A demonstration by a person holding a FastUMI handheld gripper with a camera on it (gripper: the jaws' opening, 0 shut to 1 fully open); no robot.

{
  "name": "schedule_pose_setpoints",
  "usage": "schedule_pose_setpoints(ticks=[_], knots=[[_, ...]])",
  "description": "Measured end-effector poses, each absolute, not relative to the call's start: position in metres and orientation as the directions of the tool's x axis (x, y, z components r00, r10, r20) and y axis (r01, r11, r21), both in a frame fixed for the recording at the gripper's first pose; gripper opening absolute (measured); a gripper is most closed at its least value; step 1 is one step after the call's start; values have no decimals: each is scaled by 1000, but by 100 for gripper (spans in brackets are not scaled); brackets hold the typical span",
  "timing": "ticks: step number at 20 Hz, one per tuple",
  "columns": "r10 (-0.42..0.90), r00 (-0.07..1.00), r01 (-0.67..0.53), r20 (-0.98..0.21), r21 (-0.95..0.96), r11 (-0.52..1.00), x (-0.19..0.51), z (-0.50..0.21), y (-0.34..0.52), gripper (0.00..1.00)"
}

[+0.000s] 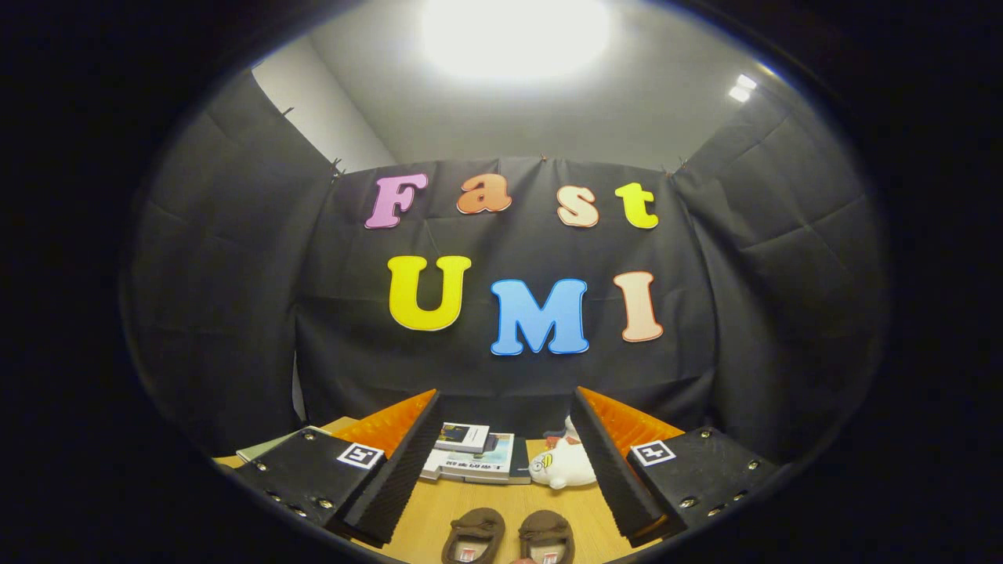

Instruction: Open the storage box then place both shoes into the box .Put the left shoe in first, then the right shoe, with the right side of both shoes facing outward in a uniform manner.

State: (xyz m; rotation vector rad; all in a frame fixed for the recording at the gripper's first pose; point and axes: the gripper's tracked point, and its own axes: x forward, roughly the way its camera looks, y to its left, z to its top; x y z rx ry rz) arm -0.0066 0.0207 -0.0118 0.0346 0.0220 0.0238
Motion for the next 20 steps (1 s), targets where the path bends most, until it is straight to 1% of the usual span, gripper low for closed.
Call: schedule_pose_setpoints(ticks=[10, 15, 20], knots=[[140, 978, -106, -153, 210, 972, -10, -63, 74, 99], [227, 949, -136, -220, 364, 921, -12, -92, 104, 99], [316, 905, -130, -285, 522, 843, -13, -126, 132, 99]])
